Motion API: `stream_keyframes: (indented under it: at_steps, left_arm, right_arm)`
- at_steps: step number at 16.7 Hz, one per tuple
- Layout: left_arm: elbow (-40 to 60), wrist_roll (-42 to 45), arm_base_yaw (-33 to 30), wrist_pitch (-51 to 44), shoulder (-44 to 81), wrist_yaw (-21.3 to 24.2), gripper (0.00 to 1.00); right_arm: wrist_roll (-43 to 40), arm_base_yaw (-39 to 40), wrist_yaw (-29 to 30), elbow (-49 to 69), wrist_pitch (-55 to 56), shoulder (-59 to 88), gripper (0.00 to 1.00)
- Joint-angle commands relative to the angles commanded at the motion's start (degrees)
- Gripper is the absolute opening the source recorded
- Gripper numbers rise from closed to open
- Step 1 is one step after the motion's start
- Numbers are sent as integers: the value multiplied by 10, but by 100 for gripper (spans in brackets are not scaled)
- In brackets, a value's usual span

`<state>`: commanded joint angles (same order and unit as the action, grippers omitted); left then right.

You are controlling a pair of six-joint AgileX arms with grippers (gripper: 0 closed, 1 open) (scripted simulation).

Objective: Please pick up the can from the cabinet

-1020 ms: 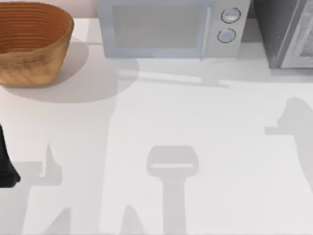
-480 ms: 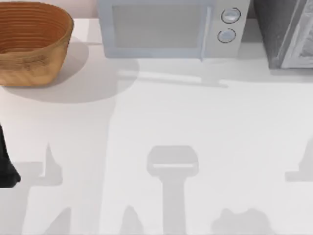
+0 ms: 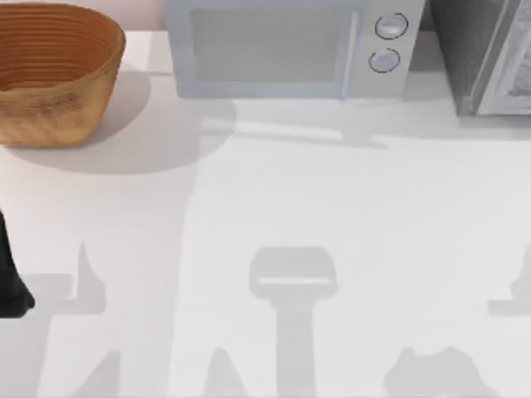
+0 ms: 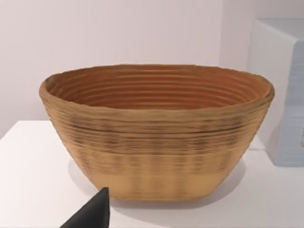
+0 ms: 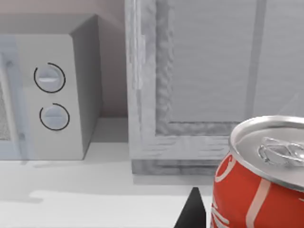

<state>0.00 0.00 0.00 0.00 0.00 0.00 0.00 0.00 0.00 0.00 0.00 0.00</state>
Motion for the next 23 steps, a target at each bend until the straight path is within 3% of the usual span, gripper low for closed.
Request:
stream_keyframes:
  at_steps: [5,10,23]
  left_arm:
    - [0,0,0,0,0,0,100]
    - [0,0,0,0,0,0,100]
    - [0,0,0,0,0,0,100]
  right_arm:
    - [-5,-11,-13,22,30,38,0]
    - [-27,-57,-87,118,188,215,0]
    - [-23,-148,-475,406,755,1063,0]
